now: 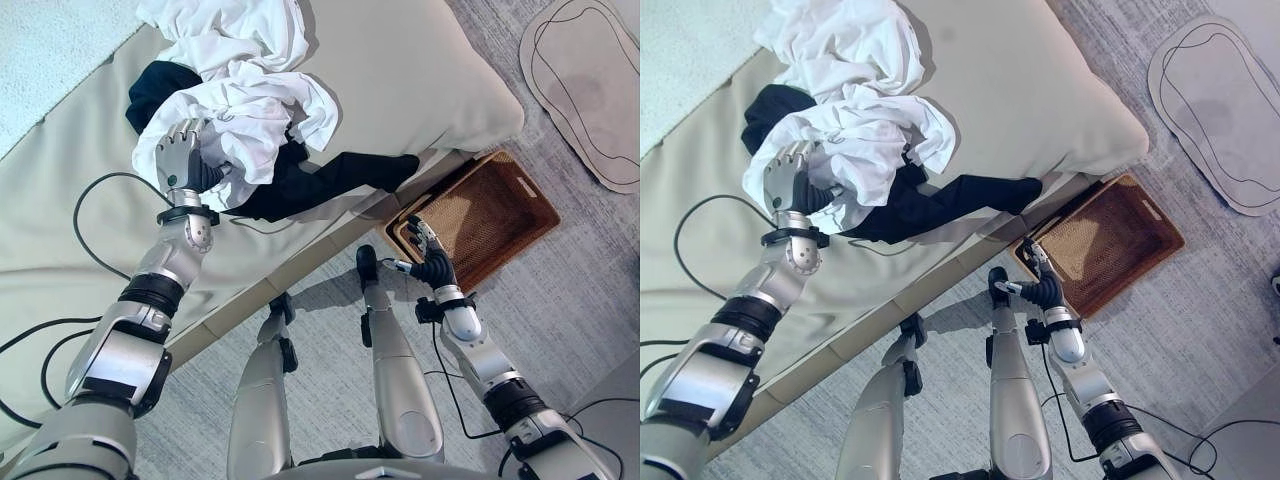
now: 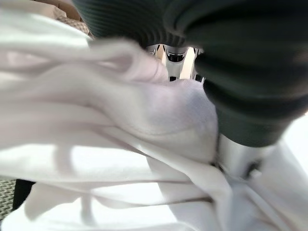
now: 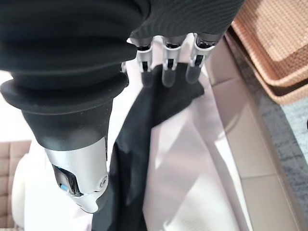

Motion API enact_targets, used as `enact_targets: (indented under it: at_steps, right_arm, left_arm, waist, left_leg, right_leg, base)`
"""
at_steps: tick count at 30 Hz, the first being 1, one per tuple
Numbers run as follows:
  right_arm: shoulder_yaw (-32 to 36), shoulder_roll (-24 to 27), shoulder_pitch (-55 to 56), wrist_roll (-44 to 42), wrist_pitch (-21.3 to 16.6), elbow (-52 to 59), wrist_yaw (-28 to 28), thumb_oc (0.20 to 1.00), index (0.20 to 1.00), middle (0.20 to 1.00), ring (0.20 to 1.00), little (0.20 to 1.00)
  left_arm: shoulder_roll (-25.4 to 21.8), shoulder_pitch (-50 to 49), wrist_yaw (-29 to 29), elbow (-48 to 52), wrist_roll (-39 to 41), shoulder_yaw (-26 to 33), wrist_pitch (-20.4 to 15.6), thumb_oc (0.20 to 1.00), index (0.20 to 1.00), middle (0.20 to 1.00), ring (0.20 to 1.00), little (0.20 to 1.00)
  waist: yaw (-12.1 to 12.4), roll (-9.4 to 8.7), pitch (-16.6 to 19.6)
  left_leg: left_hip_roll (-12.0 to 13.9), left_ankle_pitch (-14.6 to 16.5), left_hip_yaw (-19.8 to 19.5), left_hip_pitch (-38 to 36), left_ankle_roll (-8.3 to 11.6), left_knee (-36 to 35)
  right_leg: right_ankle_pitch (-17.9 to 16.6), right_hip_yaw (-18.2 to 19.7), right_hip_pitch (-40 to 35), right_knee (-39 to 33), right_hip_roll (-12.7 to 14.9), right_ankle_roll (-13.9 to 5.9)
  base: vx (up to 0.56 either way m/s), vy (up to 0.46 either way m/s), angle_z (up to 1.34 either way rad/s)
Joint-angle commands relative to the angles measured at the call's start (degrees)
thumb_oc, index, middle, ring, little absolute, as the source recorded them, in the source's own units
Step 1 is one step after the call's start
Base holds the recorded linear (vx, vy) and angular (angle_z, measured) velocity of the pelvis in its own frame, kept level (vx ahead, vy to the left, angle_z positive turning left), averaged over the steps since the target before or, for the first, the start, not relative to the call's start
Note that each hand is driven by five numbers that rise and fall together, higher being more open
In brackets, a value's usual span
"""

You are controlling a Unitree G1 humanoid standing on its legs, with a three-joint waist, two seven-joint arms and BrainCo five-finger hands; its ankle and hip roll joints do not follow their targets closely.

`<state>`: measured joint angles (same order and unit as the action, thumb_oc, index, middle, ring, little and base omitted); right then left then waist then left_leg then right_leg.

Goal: Pick up clothes into the bucket

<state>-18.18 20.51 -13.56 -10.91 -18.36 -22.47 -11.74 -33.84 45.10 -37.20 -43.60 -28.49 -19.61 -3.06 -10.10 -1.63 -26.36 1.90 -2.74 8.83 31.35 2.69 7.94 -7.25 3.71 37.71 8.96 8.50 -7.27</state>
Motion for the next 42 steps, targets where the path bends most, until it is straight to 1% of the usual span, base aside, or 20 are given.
enact_targets:
  at_steps: [1,9,13,14,16,17,21,22,23,25,27,28,30,31,32,33,37,39,42]
  right_arm:
    - [0.1,0.1,1.7,-0.7,-3.1,4.5,-0.2,1.000,1.000,1.000,1.000,1.000]
    - [0.0,-0.1,1.7,-0.5,-2.9,3.7,-0.1,1.000,1.000,1.000,1.000,1.000]
    - [0.2,-0.1,2.1,-0.2,-2.6,3.1,0.1,1.000,1.000,1.000,1.000,1.000]
    - [0.5,-0.2,2.4,0.2,-2.4,2.7,0.2,1.000,1.000,1.000,1.000,1.000]
    - [0.7,-0.3,2.6,0.3,-2.2,2.5,0.3,1.000,1.000,1.000,1.000,1.000]
    - [1.3,-0.3,3.2,0.5,-2.0,2.0,0.4,1.000,1.000,1.000,1.000,1.000]
    - [3.0,-0.3,4.3,0.2,-1.3,0.6,1.0,1.000,1.000,1.000,1.000,1.000]
    - [3.0,-0.3,4.3,0.2,-1.3,0.6,1.0,1.000,1.000,1.000,1.000,1.000]
    - [3.3,-0.4,4.6,0.3,-1.0,0.2,1.1,1.000,1.000,1.000,1.000,1.000]
    - [4.2,-0.5,4.8,0.2,-0.5,-0.5,1.5,1.000,1.000,1.000,1.000,1.000]
    - [4.9,-0.9,4.7,-0.4,-0.2,-1.9,2.2,1.000,1.000,1.000,1.000,1.000]
    - [4.8,-0.9,4.7,-0.4,-0.2,-1.9,2.2,1.000,1.000,1.000,1.000,1.000]
    - [5.1,-1.0,4.4,-0.9,0.3,-2.6,3.1,1.000,1.000,1.000,1.000,1.000]
    - [5.0,-1.0,4.4,-0.9,0.3,-2.6,3.1,1.000,1.000,1.000,1.000,1.000]
    - [4.9,-1.0,4.1,-1.0,0.6,-2.8,3.7,1.000,1.000,1.000,1.000,1.000]
    - [4.9,-1.0,4.1,-1.0,0.6,-2.8,3.7,1.000,1.000,1.000,1.000,1.000]
    - [3.6,-1.0,2.9,-1.1,1.2,-3.2,5.1,1.000,1.000,1.000,1.000,1.000]
    - [3.3,-0.9,2.8,-1.2,1.3,-2.9,5.5,1.000,1.000,1.000,1.000,1.000]
    - [2.0,-0.5,2.3,-1.2,1.5,-1.0,7.0,1.000,1.000,1.000,1.000,1.000]
  left_arm:
    - [-3.0,-0.6,-1.2,1.0,-0.9,1.6,-1.2,0.200,0.200,0.200,0.200,0.200]
    - [-3.1,-2.7,-0.3,2.4,-0.7,2.2,-1.9,0.200,0.200,0.200,0.200,0.200]
    - [-3.0,-5.7,0.3,4.6,-1.3,2.8,-2.7,0.200,0.200,0.200,0.200,0.200]
    - [-2.7,-8.1,0.9,7.0,-0.6,3.9,-3.8,0.200,0.200,0.200,0.200,0.200]
    - [-2.5,-9.6,1.0,8.3,-0.3,4.8,-4.2,0.200,0.200,0.200,0.200,0.200]
    - [-2.2,-12.5,1.6,11.1,0.4,6.3,-5.2,0.200,0.200,0.200,0.200,0.200]
    - [-2.5,-18.3,4.0,18.9,2.9,10.6,-7.9,0.200,0.200,0.200,0.200,0.200]
    - [-2.5,-18.4,4.1,19.0,2.9,10.7,-7.9,0.200,0.200,0.200,0.200,0.200]
    - [-2.7,-19.2,4.7,20.6,3.6,11.5,-8.3,0.200,0.200,0.200,0.200,0.200]
    - [-3.3,-20.8,6.6,24.5,6.3,13.8,-10.1,0.200,0.200,0.200,0.200,0.200]
    - [-4.0,-20.5,8.0,27.1,10.0,15.5,-12.0,0.200,0.200,0.200,0.200,0.200]
    - [-4.0,-20.7,8.2,27.3,10.1,15.6,-11.9,0.200,0.200,0.200,0.200,0.200]
    - [-5.7,-19.9,10.0,30.8,13.6,17.3,-13.4,0.200,0.200,0.200,0.200,0.200]
    - [-5.7,-20.1,10.1,30.9,13.7,17.4,-13.3,0.200,0.200,0.200,0.200,0.200]
    - [-7.0,-18.8,10.2,32.1,16.6,18.1,-14.3,0.200,0.200,0.200,0.200,0.200]
    - [-7.0,-18.8,10.3,32.2,16.7,18.2,-14.3,0.200,0.200,0.200,0.200,0.200]
    - [-9.5,-15.4,11.6,34.8,23.1,18.3,-15.9,0.200,0.200,0.200,0.200,0.200]
    - [-9.9,-14.6,12.1,35.0,24.4,17.9,-16.3,0.200,0.200,0.200,0.200,0.200]
    - [-12.1,-12.0,12.5,35.3,25.7,17.2,-16.4,0.200,0.200,0.200,0.200,0.200]
  waist:
    - [0.1,-1.06,3.2]
    - [0.4,-0.94,3.8]
    - [1.0,-0.72,4.8]
    - [1.6,-0.44,5.7]
    - [1.7,-0.42,6.1]
    - [2.4,-0.12,6.9]
    - [3.8,0.34,8.5]
    - [3.6,0.26,8.5]
    - [3.9,0.40,8.9]
    - [4.5,0.63,9.9]
    - [5.1,0.79,11.2]
    - [5.0,0.78,11.1]
    - [5.5,0.95,12.4]
    - [5.4,0.94,12.4]
    - [5.7,1.01,13.1]
    - [5.7,0.98,13.1]
    - [6.3,1.14,14.8]
    - [6.3,1.13,15.2]
    - [6.5,1.29,16.3]
  left_leg:
    - [-1.3,5.3,-2.4,5.4,-0.63,10.0]
    - [-1.3,5.5,-2.8,4.1,-0.79,9.9]
    - [-1.3,5.9,-3.1,1.8,-0.87,9.8]
    - [-1.3,6.0,-3.3,-0.5,-0.78,8.8]
    - [-1.4,5.6,-3.4,-1.5,-0.79,8.1]
    - [-1.2,6.1,-3.6,-4.4,-0.65,7.1]
    - [-1.3,6.0,-4.3,-10.1,-0.45,4.5]
    - [-1.5,5.6,-4.4,-10.1,-0.48,4.2]
    - [-1.5,5.5,-4.6,-11.5,-0.43,3.5]
    - [-1.5,5.2,-5.1,-14.2,-0.32,1.7]
    - [-1.6,4.8,-5.6,-17.1,-0.09,-0.3]
    - [-1.6,4.8,-5.7,-17.3,-0.07,-0.5]
    - [-1.6,4.3,-6.1,-19.5,0.03,-2.1]
    - [-1.6,4.3,-6.2,-19.7,0.04,-2.2]
    - [-1.7,4.0,-6.5,-20.8,0.10,-3.0]
    - [-1.7,4.0,-6.5,-20.9,0.11,-3.1]
    - [-1.7,4.0,-6.8,-23.5,0.04,-4.1]
    - [-1.6,3.9,-6.7,-24.1,0.08,-4.5]
    - [-1.5,3.6,-6.8,-25.3,0.14,-5.3]
  right_leg:
    - [-0.2,-3.0,-0.9,0.2,2.4,-2.06]
    - [0.4,-3.2,-2.1,0.7,2.2,-1.97]
    - [1.1,-3.5,-4.2,1.1,2.2,-1.86]
    - [1.2,-3.9,-6.4,0.8,2.3,-1.93]
    - [1.0,-4.0,-7.4,0.3,2.5,-1.97]
    - [1.5,-4.3,-9.9,0.0,2.6,-2.04]
    - [1.9,-5.4,-15.9,-1.9,2.9,-2.16]
    - [1.6,-5.4,-15.9,-2.1,3.0,-2.16]
    - [1.7,-5.8,-17.5,-2.6,3.2,-2.21]
    - [1.8,-6.6,-20.2,-3.8,3.2,-2.26]
    - [1.8,-7.8,-23.2,-5.3,3.1,-2.24]
    - [1.7,-7.8,-23.4,-5.4,3.1,-2.24]
    - [1.7,-8.8,-25.7,-6.8,2.9,-2.23]
    - [1.7,-8.9,-25.9,-6.9,2.9,-2.23]
    - [1.8,-9.3,-27.1,-7.6,2.8,-2.16]
    - [1.7,-9.3,-27.2,-7.6,2.8,-2.16]
    - [2.0,-10.0,-30.0,-8.7,2.4,-2.13]
    - [2.1,-10.2,-30.7,-9.1,2.4,-2.15]
    - [2.1,-10.6,-31.8,-9.5,2.3,-2.22]
  base:
    - [0.00,0.000,0.00]
    - [0.01,-0.003,0.00]
    - [0.06,-0.013,0.01]
    - [0.09,-0.001,0.01]
    - [0.09,-0.004,0.00]
    - [0.11,-0.004,-0.01]
    - [0.12,-0.016,0.06]
    - [0.07,-0.012,0.07]
    - [0.07,-0.020,0.15]
    - [0.12,-0.022,0.18]
    - [0.09,-0.012,0.21]
    - [0.06,-0.021,0.23]
    - [0.07,-0.029,0.15]
    - [0.07,-0.029,0.17]
    - [0.04,-0.013,0.15]
    - [0.05,-0.016,0.16]
    - [0.05,-0.025,0.08]
    - [0.04,-0.012,0.05]
    - [0.06,-0.020,0.01]
